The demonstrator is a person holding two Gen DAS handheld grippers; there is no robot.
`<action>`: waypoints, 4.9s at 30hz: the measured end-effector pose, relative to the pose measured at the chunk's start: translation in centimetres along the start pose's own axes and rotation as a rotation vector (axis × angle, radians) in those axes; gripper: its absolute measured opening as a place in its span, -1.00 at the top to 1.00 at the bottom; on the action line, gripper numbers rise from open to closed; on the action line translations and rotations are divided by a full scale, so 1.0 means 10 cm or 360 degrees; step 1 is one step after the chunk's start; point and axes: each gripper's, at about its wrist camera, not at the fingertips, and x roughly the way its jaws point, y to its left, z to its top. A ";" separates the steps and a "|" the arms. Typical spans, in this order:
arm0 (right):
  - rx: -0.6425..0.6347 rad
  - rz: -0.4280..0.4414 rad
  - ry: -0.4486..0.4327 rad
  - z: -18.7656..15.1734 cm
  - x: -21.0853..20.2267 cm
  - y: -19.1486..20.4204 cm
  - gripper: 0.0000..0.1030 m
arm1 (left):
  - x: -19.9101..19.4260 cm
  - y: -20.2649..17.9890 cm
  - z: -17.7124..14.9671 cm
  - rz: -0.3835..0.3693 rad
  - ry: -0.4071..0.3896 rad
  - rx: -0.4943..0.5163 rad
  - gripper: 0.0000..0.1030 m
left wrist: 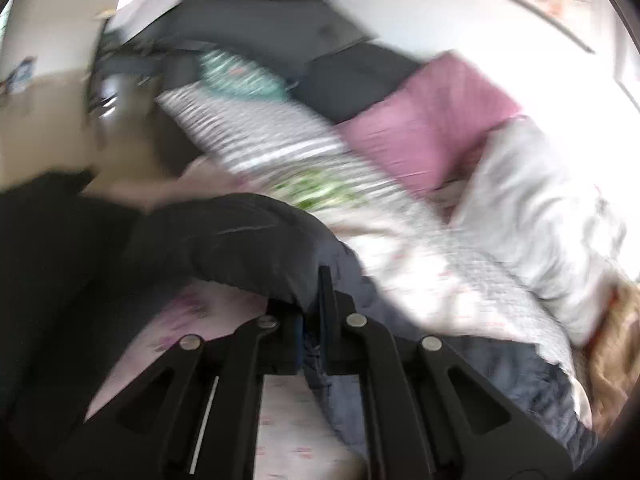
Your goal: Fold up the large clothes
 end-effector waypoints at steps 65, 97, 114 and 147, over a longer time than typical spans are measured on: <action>0.0096 0.0165 0.0043 0.43 0.95 0.12 0.71 | 0.38 -1.20 -1.67 -0.0366 0.0938 0.0598 -0.10; 0.0978 -0.0332 -0.0427 0.36 -1.00 -3.71 -0.73 | -0.57 -1.17 -1.41 -0.0455 0.0877 0.0500 -0.99; 0.1274 -0.0250 -0.0628 0.63 -0.81 -4.13 0.85 | -0.34 -1.13 -1.46 -0.0373 0.0932 0.0543 -0.99; -0.0160 0.0231 -0.0729 1.06 -0.86 0.47 0.90 | -0.48 -0.75 -1.20 -0.0457 0.0982 0.0378 -0.99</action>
